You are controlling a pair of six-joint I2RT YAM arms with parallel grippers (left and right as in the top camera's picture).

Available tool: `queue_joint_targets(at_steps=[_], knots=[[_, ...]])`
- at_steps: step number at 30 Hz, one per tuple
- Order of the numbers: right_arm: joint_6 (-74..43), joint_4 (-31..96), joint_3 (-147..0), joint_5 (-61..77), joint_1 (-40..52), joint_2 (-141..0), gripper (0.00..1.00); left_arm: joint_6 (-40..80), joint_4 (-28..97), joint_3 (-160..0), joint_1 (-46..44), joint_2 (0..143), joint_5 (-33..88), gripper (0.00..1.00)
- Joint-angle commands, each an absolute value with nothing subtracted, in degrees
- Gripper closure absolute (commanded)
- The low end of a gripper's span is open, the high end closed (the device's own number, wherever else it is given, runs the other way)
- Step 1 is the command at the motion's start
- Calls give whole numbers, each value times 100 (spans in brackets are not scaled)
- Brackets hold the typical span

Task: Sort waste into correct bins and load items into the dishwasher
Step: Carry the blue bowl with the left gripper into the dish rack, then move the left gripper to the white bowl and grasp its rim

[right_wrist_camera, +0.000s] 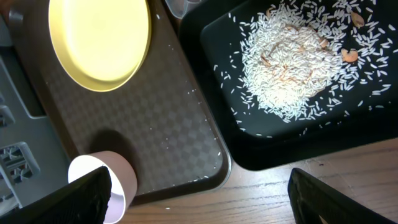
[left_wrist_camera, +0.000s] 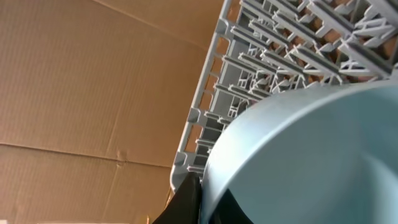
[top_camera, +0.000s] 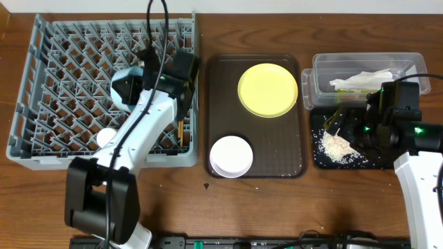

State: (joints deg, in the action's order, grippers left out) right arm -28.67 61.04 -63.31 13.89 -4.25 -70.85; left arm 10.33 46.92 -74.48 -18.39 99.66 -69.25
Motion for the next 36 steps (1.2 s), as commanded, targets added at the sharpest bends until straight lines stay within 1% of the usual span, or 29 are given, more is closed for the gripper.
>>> queue_joint_targets(at_steps=[1, 6, 10, 20, 21, 22, 23, 24, 30, 36], knots=[[-2818, 6104, -6392, 1376, -401, -7078, 11, 1079, 4390, -7183, -1800, 10092, -7317, 93], [-2818, 6110, -6392, 1376, -399, -7078, 11, 1079, 4014, -6965, -1791, 10379, -7290, 92], [-2816, 6110, -6390, 1376, -399, -7078, 11, 1079, 4001, -6923, -1822, 10659, -7290, 92], [-2799, 6112, -6390, 1376, -399, -7078, 11, 1076, 4228, -6923, -2383, 10694, -7314, 92], [-2786, 6114, -6390, 1376, -401, -7078, 11, 1076, 4239, -6923, -2388, 10694, -7312, 90], [-2757, 6110, -6390, 1376, -401, -7078, 11, 1076, 4254, -6923, -2388, 10694, -7312, 85], [-2757, 6110, -6390, 1376, -401, -7078, 11, 1079, 4254, -6923, -2390, 10694, -7312, 83], [-2757, 6110, -6390, 1376, -401, -7078, 11, 1079, 4261, -6923, -2401, 10694, -7312, 78], [-2757, 6110, -6390, 1376, -401, -7078, 11, 1079, 4539, -6923, -2436, 10650, -7314, 73], [-2759, 6093, -6390, 1376, -401, -7078, 11, 1278, 4873, -6923, -2436, 10527, -7310, 59]])
